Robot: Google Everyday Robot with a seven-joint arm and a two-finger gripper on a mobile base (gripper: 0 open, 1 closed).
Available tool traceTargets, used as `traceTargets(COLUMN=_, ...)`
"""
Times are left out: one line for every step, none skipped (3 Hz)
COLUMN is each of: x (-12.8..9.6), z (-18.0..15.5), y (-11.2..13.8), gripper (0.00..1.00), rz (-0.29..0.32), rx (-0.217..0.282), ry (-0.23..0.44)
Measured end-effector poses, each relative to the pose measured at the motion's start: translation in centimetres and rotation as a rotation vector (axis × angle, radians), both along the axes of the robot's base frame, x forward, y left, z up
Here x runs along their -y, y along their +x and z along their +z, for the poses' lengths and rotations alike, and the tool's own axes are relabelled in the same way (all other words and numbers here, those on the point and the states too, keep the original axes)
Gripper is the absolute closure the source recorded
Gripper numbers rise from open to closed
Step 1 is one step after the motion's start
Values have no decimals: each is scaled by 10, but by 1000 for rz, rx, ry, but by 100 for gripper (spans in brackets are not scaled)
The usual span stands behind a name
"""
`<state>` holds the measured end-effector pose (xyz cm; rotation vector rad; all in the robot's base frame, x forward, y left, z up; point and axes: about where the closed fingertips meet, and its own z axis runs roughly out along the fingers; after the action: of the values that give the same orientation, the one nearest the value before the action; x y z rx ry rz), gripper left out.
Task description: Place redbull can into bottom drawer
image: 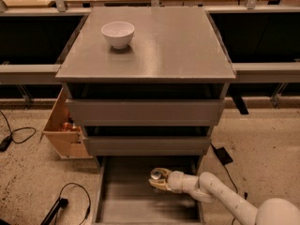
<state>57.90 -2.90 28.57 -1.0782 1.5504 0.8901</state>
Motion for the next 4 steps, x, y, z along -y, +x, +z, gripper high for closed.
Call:
traceTargets(x=-3, z=-34, y=-2, gripper=100, rz=22, rx=1, ry=-9)
traceTargets(x=-5, z=-59, y=-8, gripper=100, rz=31, rx=6, ry=-9)
traceTargets(x=-5, z=-79, y=-13, gripper=100, rz=26, rx=-2, ry=-3)
traceTargets(x=-7, z=-97, y=-17, gripper=100, rz=25, rx=-26, ry=5)
